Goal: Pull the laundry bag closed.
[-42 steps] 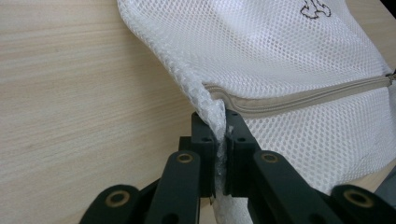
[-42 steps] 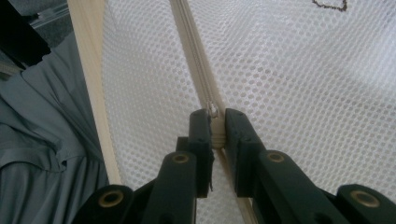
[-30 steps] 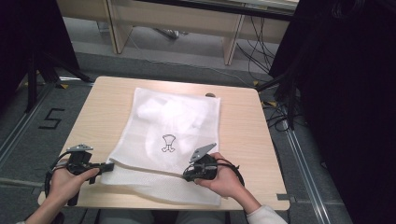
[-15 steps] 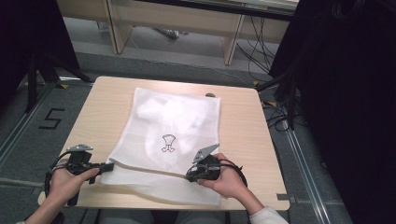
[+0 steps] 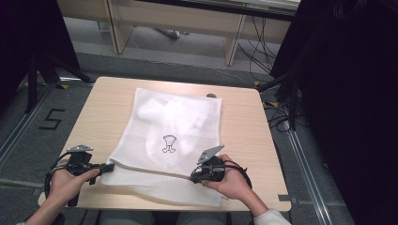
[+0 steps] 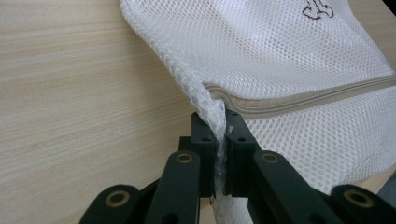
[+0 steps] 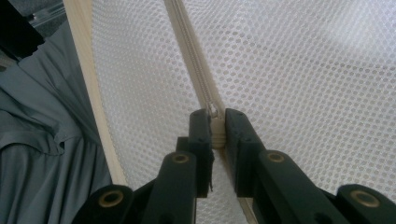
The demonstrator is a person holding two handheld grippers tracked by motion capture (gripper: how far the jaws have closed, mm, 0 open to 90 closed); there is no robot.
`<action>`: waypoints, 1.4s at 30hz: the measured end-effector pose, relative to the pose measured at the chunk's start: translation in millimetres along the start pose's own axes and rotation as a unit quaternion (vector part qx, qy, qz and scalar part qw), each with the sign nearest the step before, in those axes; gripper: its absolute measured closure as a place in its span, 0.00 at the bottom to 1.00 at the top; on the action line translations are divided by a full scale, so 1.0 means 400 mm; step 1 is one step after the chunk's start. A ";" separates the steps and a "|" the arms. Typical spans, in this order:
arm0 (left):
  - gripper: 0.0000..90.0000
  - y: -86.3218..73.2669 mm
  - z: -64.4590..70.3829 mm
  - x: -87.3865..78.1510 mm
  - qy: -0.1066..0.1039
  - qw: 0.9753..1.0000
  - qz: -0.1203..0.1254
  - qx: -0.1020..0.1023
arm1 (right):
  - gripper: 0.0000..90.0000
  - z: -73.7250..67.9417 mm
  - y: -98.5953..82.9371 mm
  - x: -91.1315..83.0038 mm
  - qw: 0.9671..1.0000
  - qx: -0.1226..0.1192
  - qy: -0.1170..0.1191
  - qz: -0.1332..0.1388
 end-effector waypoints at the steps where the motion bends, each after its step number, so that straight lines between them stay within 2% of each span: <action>1: 0.93 0.000 0.000 0.000 0.000 1.000 0.000 0.000 | 0.91 0.000 0.000 0.002 1.000 -0.003 0.004 0.002; 4: 0.93 0.000 0.000 0.000 0.000 1.000 0.000 -0.001 | 0.91 0.001 -0.003 0.000 1.000 0.001 -0.002 0.001; 20: 0.93 0.000 -0.001 0.000 0.001 1.000 0.001 -0.002 | 0.91 0.006 -0.016 -0.012 1.000 0.007 -0.001 -0.002; 21: 0.93 0.001 -0.001 0.000 0.001 1.000 0.001 -0.002 | 0.91 0.009 -0.016 -0.012 1.000 0.001 0.000 -0.002; 32: 0.93 0.001 -0.002 0.000 0.001 1.000 0.002 -0.002 | 0.91 0.014 -0.026 -0.022 1.000 0.012 -0.006 -0.003; 42: 0.93 0.000 -0.002 -0.001 0.000 1.000 -0.001 -0.001 | 0.91 0.015 -0.030 -0.030 1.000 0.012 0.001 -0.001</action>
Point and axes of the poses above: each handheld gripper's, and its own axes: x roughly forward along the jaws, y roughly out of its top, z roughly to its right, the point moved 10 cm from there along x, roughly forward along the jaws, and after that the axes turned 5 degrees about x, right-handed, at the moved point
